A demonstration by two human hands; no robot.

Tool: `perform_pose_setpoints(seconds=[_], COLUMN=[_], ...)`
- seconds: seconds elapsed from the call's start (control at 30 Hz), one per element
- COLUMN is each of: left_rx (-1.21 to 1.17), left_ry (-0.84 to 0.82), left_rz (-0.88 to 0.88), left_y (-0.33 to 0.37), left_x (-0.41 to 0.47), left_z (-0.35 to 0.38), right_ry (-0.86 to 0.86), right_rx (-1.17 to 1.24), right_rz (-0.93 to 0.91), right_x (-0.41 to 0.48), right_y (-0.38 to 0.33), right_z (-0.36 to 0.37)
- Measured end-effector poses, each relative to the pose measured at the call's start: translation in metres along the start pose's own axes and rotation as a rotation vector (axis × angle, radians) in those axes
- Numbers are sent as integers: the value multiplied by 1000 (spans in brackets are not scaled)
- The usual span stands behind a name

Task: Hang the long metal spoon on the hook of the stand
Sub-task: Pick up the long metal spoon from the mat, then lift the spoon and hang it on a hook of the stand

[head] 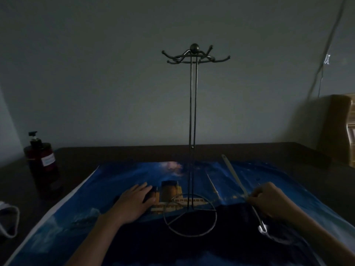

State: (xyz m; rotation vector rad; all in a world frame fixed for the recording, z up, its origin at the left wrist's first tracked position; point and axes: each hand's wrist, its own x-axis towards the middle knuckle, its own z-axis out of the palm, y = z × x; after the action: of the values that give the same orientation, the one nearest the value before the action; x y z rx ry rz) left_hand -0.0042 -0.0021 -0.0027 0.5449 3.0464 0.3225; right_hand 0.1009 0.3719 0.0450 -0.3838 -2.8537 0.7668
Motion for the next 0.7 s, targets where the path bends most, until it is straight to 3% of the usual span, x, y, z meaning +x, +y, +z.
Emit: perform_pose_setpoints(seconds=[0.23, 0.7], left_rx=[24, -43], left_ry=[10, 23], left_rz=[5, -3], left_y=[4, -2], left_x=[0, 1], left_z=[-2, 5], right_ry=[164, 333], right_rx=[372, 675], right_rz=[-102, -440], right_x=[-6, -32], right_y=[-11, -75], right_z=[-9, -55])
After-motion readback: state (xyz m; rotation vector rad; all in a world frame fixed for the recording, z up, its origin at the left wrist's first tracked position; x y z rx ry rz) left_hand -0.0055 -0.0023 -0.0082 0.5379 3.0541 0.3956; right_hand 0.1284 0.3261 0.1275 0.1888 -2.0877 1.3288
